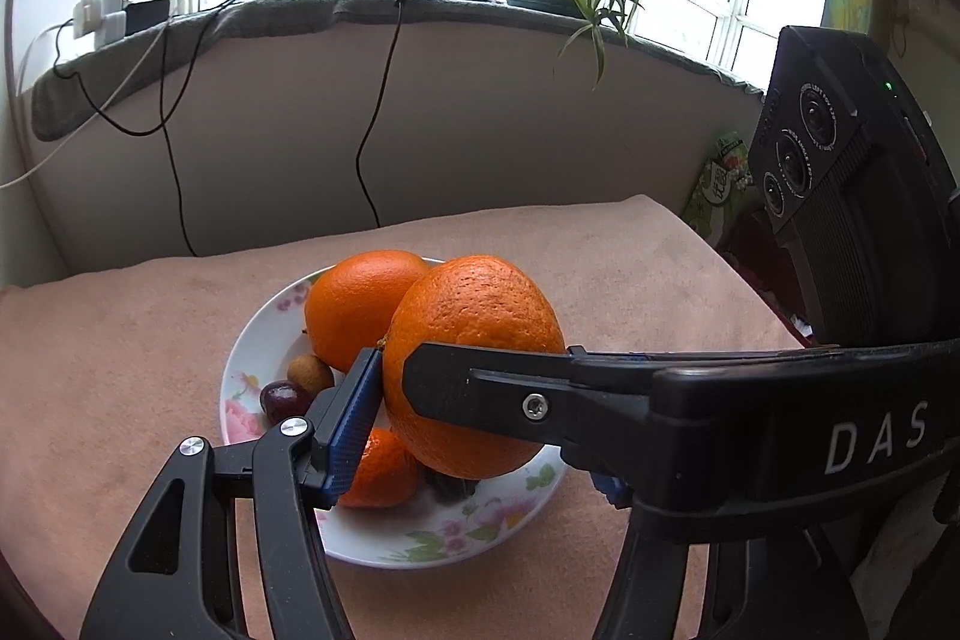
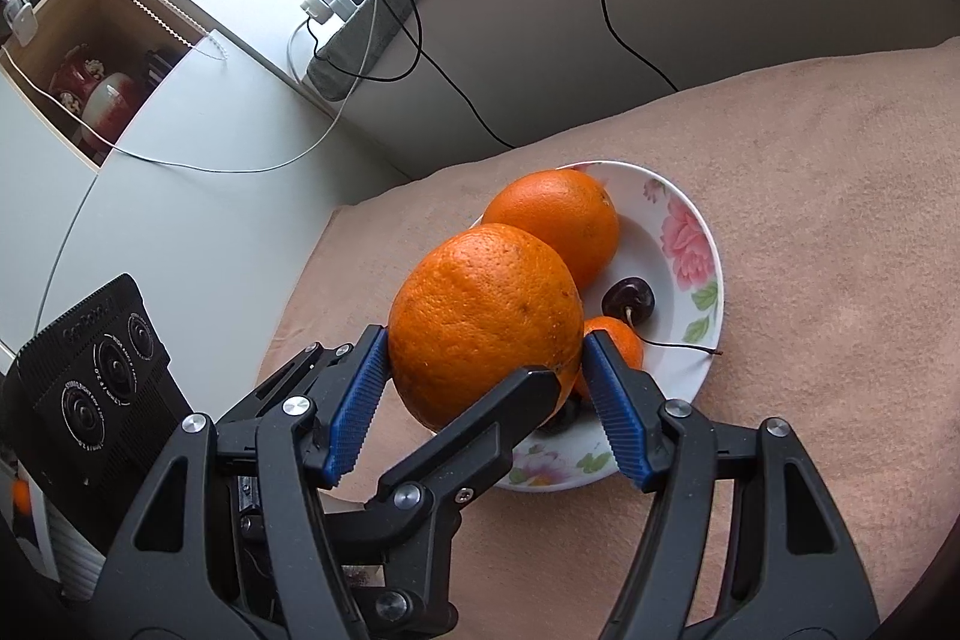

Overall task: Organize fruits
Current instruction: 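Lift and carry the large orange with the right gripper to the plate, then lower the large orange into the plate and open the right gripper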

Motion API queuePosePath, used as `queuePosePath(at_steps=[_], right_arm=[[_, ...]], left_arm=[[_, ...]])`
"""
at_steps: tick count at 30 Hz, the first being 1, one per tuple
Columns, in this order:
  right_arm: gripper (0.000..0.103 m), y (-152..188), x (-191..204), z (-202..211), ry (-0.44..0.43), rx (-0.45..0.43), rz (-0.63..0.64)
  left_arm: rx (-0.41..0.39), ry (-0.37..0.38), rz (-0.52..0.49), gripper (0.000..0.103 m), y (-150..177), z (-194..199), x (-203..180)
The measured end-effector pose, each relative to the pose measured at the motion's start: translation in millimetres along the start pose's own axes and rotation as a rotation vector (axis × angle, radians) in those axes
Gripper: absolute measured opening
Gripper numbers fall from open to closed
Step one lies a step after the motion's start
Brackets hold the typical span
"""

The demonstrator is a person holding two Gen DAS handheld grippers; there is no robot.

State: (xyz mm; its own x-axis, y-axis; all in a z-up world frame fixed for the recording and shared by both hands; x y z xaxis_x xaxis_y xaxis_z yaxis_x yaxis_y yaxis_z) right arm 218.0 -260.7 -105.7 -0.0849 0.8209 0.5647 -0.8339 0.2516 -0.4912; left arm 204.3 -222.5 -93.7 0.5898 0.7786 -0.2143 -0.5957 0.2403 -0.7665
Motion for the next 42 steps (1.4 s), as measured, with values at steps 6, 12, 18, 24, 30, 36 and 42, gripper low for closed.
queuePosePath(at_steps=[6,12,18,24,30,36,42], right_arm=[[0.069,-0.7,0.0,-2.4,0.002,0.015,-0.006],[0.07,-0.4,1.4,-4.4,0.011,0.025,-0.002],[0.07,1.0,3.3,-5.5,0.024,0.027,0.011],[0.07,1.0,4.0,-2.8,0.022,0.016,0.012],[0.07,4.3,1.5,0.9,0.028,0.007,0.012],[0.07,8.1,0.9,4.9,0.041,-0.004,0.016],[0.07,11.5,1.0,7.7,0.05,-0.009,0.019]], left_arm=[[0.01,-0.001,-0.003,0.061,0.1,-2.0,0.9],[0.013,-0.011,-0.014,0.061,0.3,-1.6,0.7],[0.006,-0.022,-0.033,0.061,0.9,2.4,-1.1],[0.002,-0.023,-0.019,0.062,0.7,6.6,4.1],[0.006,-0.016,-0.03,0.062,4.9,9.2,0.4],[0.019,-0.007,-0.047,0.062,12.9,11.7,-4.0],[0.038,0.008,-0.047,0.065,22.0,11.8,-8.5]])
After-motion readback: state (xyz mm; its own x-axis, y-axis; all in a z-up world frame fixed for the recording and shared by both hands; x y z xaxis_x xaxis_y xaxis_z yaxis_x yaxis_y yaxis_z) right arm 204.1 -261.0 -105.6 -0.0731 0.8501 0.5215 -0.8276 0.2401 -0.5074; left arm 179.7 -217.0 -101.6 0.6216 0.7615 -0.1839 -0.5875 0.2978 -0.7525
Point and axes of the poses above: each gripper's, at about its wrist camera, not at the fingertips, and z roughly against the way its jaws point, x to its left, y to its underside, the point moved 8 cm from there along -z, roughly the way its jaws point, and after that the axes turned 8 degrees about y, right-handed, at the moved point
